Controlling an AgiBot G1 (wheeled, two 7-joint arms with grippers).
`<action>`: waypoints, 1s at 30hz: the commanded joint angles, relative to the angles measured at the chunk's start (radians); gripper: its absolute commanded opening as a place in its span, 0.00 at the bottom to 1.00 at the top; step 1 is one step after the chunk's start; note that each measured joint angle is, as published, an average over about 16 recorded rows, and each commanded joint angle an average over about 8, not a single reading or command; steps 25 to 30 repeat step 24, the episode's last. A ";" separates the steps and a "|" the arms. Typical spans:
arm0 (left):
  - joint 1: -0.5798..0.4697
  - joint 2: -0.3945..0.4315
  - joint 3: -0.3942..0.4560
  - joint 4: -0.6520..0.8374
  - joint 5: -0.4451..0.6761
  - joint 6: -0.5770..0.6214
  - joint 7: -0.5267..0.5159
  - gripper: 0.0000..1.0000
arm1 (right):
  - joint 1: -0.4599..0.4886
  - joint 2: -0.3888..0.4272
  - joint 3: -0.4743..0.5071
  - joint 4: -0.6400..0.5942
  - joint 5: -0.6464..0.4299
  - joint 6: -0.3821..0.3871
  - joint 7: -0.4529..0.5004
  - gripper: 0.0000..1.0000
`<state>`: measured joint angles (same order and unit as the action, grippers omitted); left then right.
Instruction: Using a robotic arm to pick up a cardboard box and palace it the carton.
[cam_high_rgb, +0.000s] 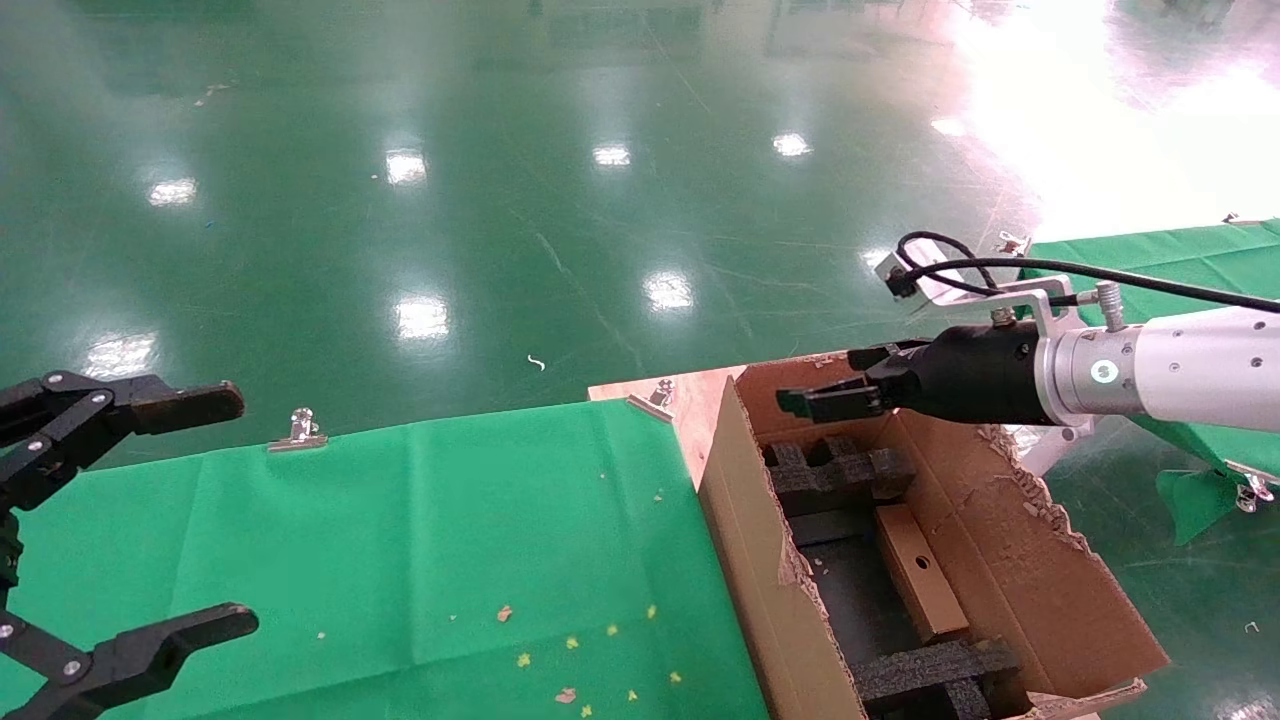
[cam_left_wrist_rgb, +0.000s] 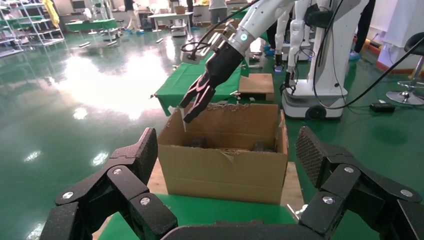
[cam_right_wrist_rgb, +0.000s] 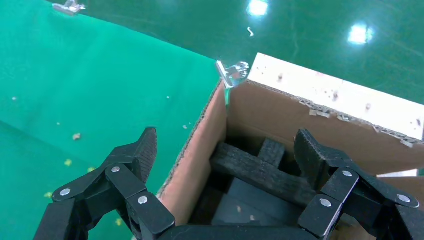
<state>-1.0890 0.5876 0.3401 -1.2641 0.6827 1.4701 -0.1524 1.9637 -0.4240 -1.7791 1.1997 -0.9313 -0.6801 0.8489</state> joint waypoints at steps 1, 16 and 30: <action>0.000 0.000 0.000 0.000 0.000 0.000 0.000 1.00 | -0.008 -0.003 0.011 -0.002 0.000 -0.006 -0.005 1.00; 0.000 0.000 0.000 0.000 0.000 0.000 0.000 1.00 | -0.235 -0.051 0.395 0.021 0.052 -0.215 -0.174 1.00; 0.000 0.000 0.000 0.000 0.000 0.000 0.000 1.00 | -0.335 -0.072 0.564 0.030 0.075 -0.307 -0.249 1.00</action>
